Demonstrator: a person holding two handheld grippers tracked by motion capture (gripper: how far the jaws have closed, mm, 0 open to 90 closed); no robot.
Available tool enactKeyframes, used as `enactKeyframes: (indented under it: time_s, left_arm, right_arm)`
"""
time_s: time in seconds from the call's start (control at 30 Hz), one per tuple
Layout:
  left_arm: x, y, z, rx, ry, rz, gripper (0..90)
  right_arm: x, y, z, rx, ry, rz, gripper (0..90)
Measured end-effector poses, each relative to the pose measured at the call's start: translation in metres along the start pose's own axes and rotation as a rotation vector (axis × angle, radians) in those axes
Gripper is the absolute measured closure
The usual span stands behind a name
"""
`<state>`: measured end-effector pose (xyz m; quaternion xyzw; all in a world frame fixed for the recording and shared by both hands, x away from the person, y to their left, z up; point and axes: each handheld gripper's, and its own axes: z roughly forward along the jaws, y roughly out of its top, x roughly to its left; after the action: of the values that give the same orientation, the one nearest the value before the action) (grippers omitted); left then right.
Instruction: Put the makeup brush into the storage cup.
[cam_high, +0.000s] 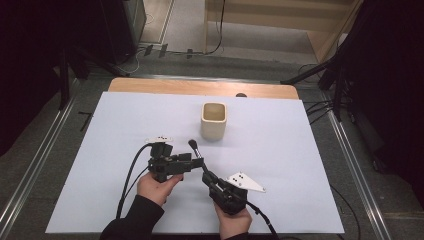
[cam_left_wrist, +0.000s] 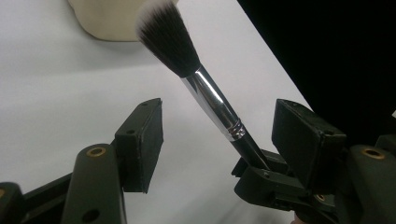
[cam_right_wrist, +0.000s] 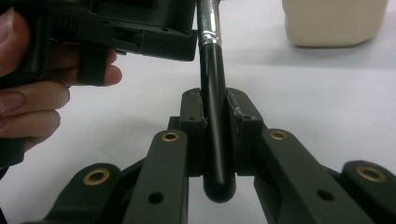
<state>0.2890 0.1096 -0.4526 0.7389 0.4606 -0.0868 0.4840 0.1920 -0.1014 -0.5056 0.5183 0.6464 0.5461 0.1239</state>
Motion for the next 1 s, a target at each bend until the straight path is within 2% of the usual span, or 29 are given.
enactKeyframes:
  time_s: [0.13,0.2,0.37,0.6,0.67,0.83,1.0]
  left_arm:
    - [0.0007,-0.0004,-0.0004,-0.013,-0.009,-0.016,35.5]
    - [0.0001,-0.0008,-0.0001,-0.019,-0.001,-0.012,36.4]
    - [-0.0005,-0.0010,0.0007,-0.023,-0.015,-0.018,40.9]
    - [0.0002,-0.0017,0.0028,-0.030,-0.029,-0.060,49.0]
    - [0.0012,-0.0013,0.0030,-0.036,-0.053,-0.082,50.2]
    - [0.0048,-0.0014,0.0032,-0.047,-0.062,-0.114,57.4]
    - [0.0064,-0.0022,0.0026,-0.050,-0.059,-0.119,62.7]
  right_arm:
    - [0.0007,0.0008,-0.0002,-0.012,0.001,0.002,79.5]
    - [0.0012,0.0009,-0.0005,-0.017,0.002,0.000,79.5]
    - [0.0030,0.0005,0.0002,-0.016,0.007,-0.002,79.5]
    - [0.0059,-0.0012,0.0015,-0.016,0.009,-0.024,79.5]
    - [0.0069,-0.0018,0.0018,-0.017,0.009,-0.026,79.5]
    - [0.0076,-0.0026,0.0025,-0.016,0.007,-0.032,79.5]
    - [0.0079,-0.0036,0.0042,-0.005,0.012,-0.036,79.4]
